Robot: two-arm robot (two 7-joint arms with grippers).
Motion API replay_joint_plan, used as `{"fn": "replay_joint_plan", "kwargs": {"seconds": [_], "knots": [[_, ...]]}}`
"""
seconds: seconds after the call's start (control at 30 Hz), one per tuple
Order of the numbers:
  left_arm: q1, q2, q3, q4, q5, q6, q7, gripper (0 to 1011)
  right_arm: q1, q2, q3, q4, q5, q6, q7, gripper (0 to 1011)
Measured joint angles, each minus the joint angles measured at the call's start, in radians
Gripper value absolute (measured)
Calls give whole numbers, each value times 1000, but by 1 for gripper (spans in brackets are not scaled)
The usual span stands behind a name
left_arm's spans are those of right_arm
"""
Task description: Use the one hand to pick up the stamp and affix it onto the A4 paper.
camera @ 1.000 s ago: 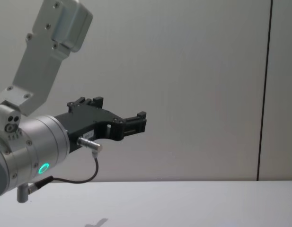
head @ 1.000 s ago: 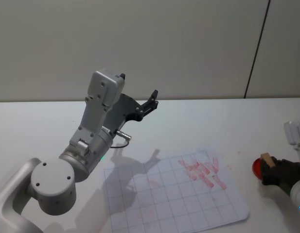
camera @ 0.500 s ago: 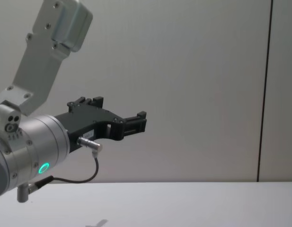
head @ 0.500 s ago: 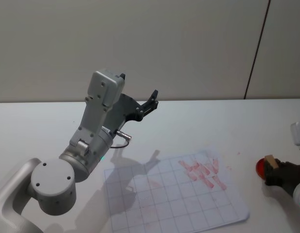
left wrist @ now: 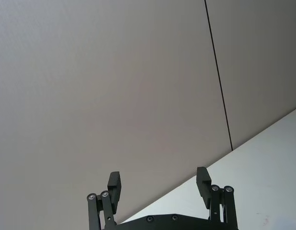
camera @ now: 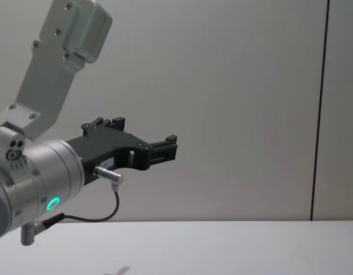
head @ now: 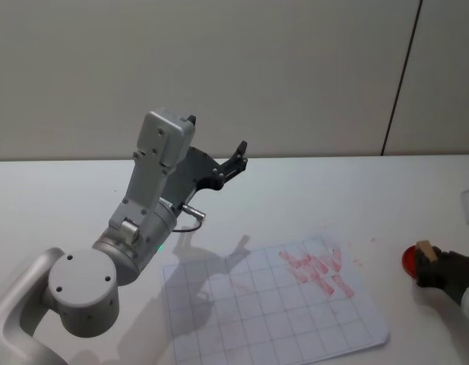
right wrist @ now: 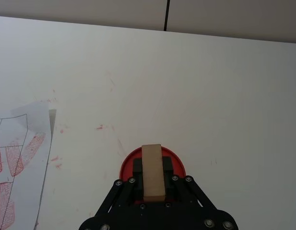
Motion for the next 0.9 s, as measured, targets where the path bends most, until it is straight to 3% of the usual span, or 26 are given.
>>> {"fn": "replay_joint_plan", "kwargs": {"seconds": [0.27, 0.5, 0.9], "knots": [[0, 0, 0, 0, 0, 0, 0, 1002, 6, 4, 9, -41, 1, -15, 10, 219], [0, 0, 0, 0, 0, 0, 0, 1001, 16, 11, 16, -117, -5, -21, 30, 219], [0, 0, 0, 0, 0, 0, 0, 1001, 36, 7, -8, -229, -33, 30, 119, 219]]}}
